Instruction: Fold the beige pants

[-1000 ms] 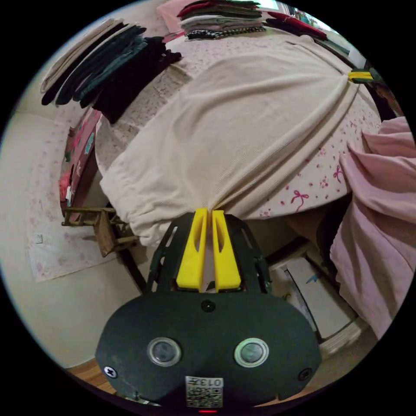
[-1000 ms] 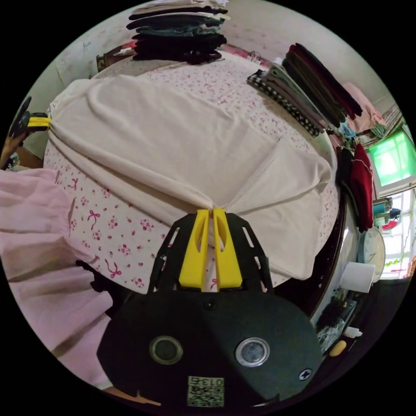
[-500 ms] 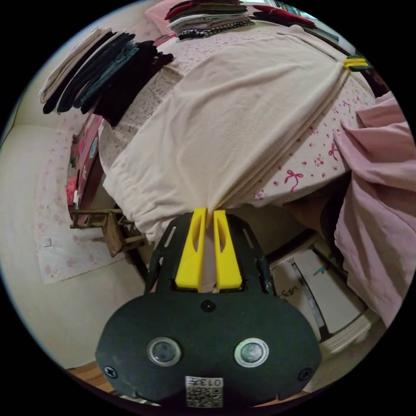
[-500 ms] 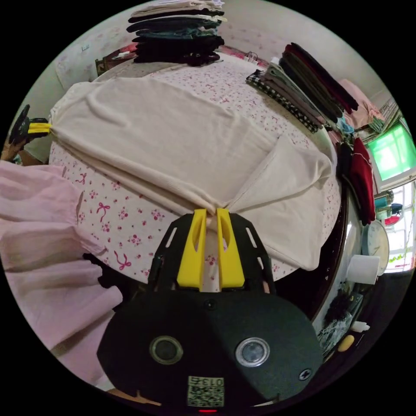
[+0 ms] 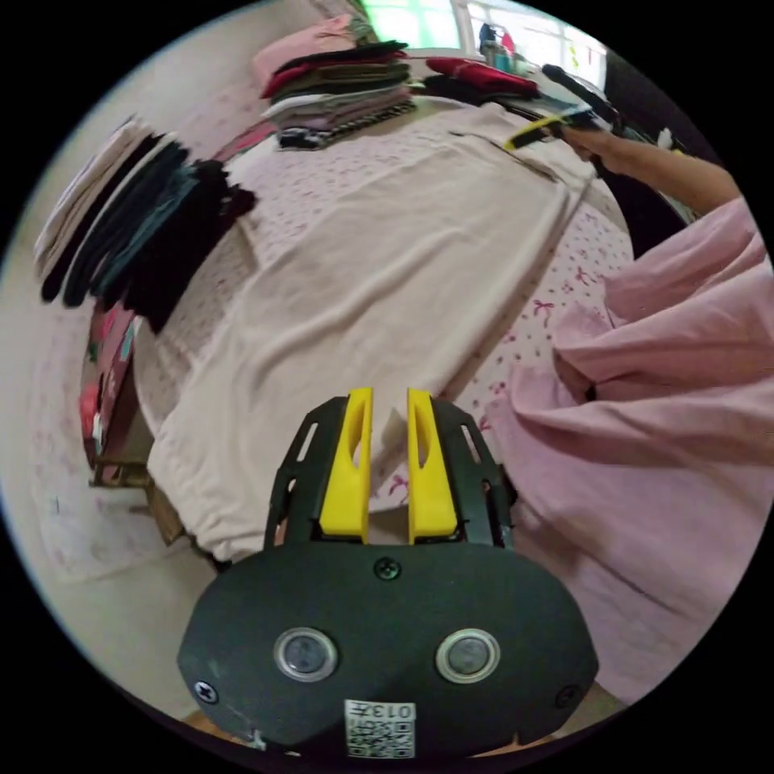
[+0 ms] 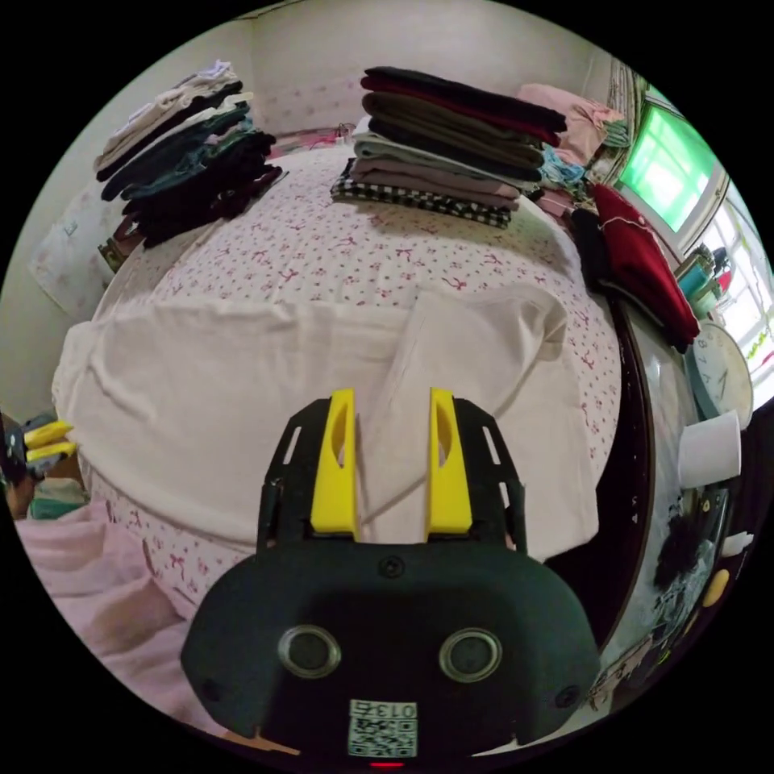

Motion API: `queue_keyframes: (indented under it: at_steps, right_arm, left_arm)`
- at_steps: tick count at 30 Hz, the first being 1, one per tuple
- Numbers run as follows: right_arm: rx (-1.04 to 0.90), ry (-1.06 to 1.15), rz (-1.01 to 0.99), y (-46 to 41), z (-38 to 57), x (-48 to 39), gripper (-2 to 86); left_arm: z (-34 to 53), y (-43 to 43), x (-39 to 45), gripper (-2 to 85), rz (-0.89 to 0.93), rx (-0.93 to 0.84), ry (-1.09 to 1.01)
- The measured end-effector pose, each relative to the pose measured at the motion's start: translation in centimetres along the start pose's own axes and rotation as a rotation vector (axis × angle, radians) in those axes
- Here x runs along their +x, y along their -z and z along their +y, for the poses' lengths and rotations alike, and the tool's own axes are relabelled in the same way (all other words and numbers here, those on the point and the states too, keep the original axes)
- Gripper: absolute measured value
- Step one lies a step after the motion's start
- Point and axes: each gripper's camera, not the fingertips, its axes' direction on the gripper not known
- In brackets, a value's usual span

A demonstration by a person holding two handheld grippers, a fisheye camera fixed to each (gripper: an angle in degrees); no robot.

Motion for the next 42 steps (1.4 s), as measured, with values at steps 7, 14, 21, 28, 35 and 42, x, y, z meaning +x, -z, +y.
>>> queue_keyframes:
  at_steps: [7,14,21,28,35,42]
  right_arm:
    - [-0.095,-0.097,-0.048,-2.4,1.4,6.7,3.8]
    - [0.222,-0.59,-0.403,2.4,14.3,19.9,2.2]
    - [0.137,-0.812,-0.365,1.0,23.8,24.7,3.5]
    - [0.149,-0.664,-0.082,3.8,20.7,25.5,9.3]
    - [0.073,-0.761,-0.17,0.0,18.0,28.6,8.6]
    - [0.042,-0.555,-0.039,3.5,13.3,25.4,3.6]
  left_arm:
    - [-3.9,-2.9,2.8,1.6,0.129,-0.101,-0.141]
    - [-4.8,-2.8,3.4,0.3,0.146,-0.113,-0.161]
    - [-5.6,-2.1,3.9,0.6,0.132,-0.137,-0.198]
    - [-7.2,1.7,2.7,4.6,0.116,-0.023,-0.093]
    - [-10.8,0.6,5.8,7.2,0.168,-0.046,-0.263]
    - [-10.6,0.9,4.3,0.2,0.192,-0.108,-0.367]
